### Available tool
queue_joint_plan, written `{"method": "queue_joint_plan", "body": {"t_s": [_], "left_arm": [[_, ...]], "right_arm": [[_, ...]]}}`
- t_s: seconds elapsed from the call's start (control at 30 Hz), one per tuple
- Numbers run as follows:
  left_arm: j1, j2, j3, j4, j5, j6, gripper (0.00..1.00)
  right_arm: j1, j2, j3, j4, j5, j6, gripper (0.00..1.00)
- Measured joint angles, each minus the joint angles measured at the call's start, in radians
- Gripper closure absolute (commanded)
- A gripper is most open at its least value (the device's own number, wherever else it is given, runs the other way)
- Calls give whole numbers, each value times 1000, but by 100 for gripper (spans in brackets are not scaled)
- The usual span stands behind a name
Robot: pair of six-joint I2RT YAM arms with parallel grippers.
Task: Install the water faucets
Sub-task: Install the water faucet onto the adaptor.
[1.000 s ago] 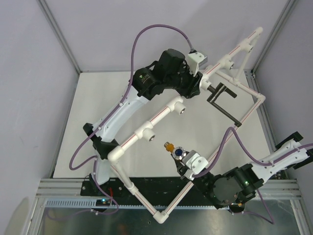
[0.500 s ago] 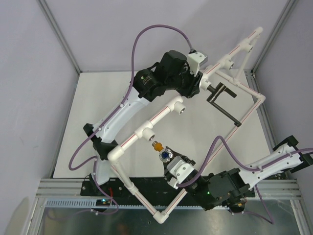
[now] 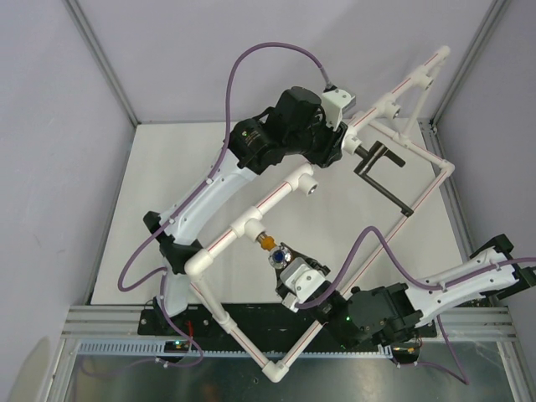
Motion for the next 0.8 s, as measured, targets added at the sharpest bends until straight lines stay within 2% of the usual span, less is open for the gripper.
{"method": "queue_joint_plan", "body": {"t_s": [0.47,0.8], "left_arm": [[0,0,0,0,-8,0,100],[1,0,0,-1,-15,2,100]], "right_arm": [[-35,2,8,-54,-36,72,100],[-43,17,24,-74,-36,31,100]]}}
